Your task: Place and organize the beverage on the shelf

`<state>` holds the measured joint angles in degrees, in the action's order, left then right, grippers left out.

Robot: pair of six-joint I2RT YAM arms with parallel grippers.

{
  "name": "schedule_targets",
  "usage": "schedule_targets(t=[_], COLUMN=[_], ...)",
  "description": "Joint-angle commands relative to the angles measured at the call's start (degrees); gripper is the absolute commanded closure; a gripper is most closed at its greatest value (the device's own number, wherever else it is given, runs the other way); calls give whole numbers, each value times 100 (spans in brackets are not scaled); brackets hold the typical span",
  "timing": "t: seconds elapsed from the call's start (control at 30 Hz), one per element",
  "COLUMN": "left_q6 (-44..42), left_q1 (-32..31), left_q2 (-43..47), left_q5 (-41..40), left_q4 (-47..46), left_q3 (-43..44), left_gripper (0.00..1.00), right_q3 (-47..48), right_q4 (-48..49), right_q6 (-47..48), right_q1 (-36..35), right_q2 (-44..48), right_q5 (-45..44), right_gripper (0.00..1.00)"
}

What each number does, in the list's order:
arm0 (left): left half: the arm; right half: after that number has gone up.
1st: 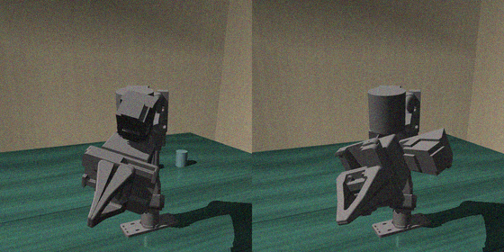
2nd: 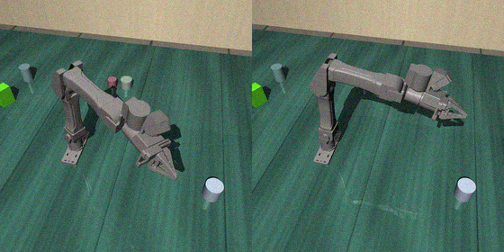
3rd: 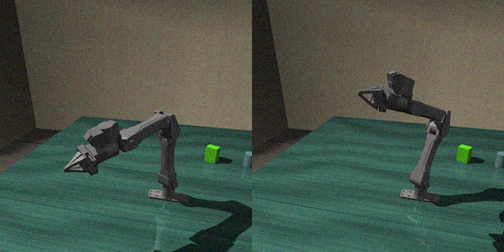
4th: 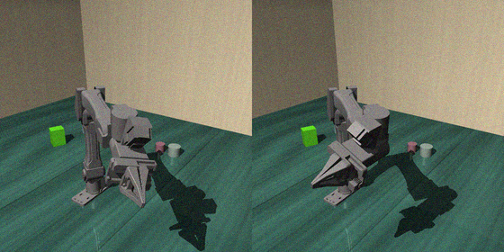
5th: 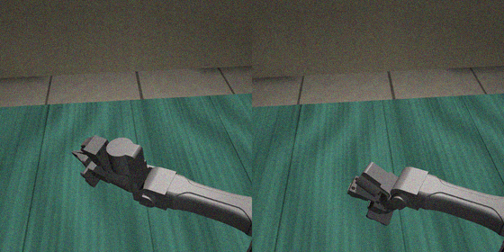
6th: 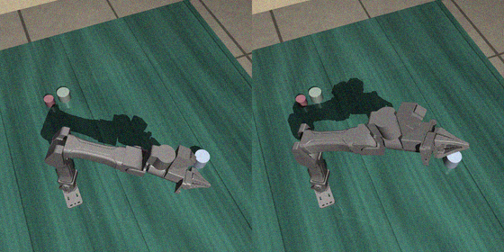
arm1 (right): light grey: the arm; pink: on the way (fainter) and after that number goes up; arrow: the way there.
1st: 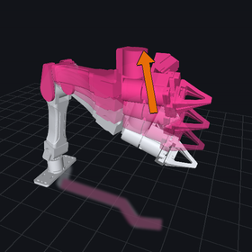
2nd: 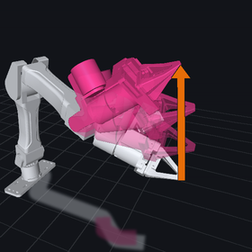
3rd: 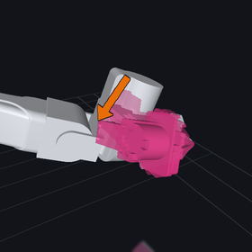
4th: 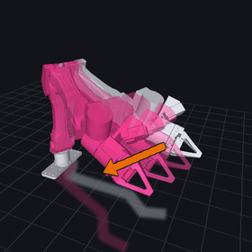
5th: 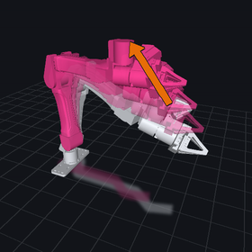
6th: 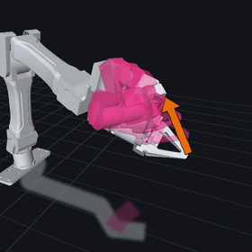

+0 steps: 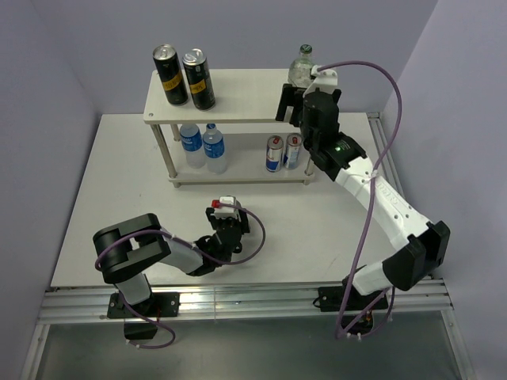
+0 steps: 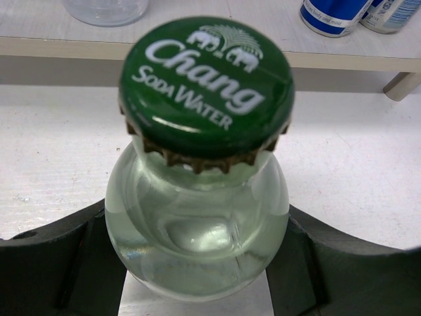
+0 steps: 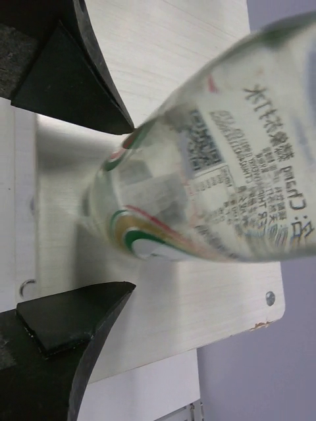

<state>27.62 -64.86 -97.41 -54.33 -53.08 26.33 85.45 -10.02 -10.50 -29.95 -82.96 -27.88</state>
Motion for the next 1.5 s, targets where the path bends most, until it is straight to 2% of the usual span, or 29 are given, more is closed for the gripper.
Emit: schedule_targets(t=[0.0, 0.2, 0.4, 0.63, 0.83, 0.97, 1.03, 1.07, 1.17, 1.33, 1.43, 1.47], left_q6=[148, 156, 78, -274, -1126, -1741, -2102, -2172, -2506, -2665, -2700, -2970], left_q1=[-97, -97, -106, -123, -123, -115, -71, -44, 105, 711, 1080, 1142], left_q2=[-130, 283, 1660, 2664, 2903, 2596, 2297, 2166, 1682, 768, 118, -49], left_q5=[273, 133, 202, 502, 791, 1133, 1266, 1336, 1529, 2250, 2672, 2751], left_q4=[509, 1034, 2142, 4600, 5799, 6353, 6651, 6801, 7136, 7767, 8005, 8111], left_q3=[13, 22, 171, 1435, 3218, 4938, 5520, 6159, 7250, 9166, 9994, 10528], left_gripper=[100, 100, 100, 100, 100, 100, 100, 100, 100, 100, 100, 100], right_q3=[-335, -1143, -2259, -3271, -3974, -4194, -4308, -4343, -4475, -4774, -4897, -4932], right_q4=[-176, -176, -412, -1308, -1564, -1555, -1564, -1573, -1591, -1643, -1731, -1766], right_q6=[-206, -347, -461, -1330, -1683, -1797, -1824, -1841, -1929, -2113, -2228, -2245], right_q1=[-89, -466, -1758, -2734, -2814, -2823, -2823, -2814, -2823, -2823, -2814, -2814], right_q2=[463, 1332, 2676, 4146, 4894, 5087, 5167, 5263, 5491, 5852, 6080, 6203], right_q5=[46, -235, -1245, -1712, -1739, -1651, -1677, -1677, -1668, -1607, -1572, -1572], right_gripper=[0, 0, 0, 0, 0, 0, 0, 0, 0, 0, 0, 0])
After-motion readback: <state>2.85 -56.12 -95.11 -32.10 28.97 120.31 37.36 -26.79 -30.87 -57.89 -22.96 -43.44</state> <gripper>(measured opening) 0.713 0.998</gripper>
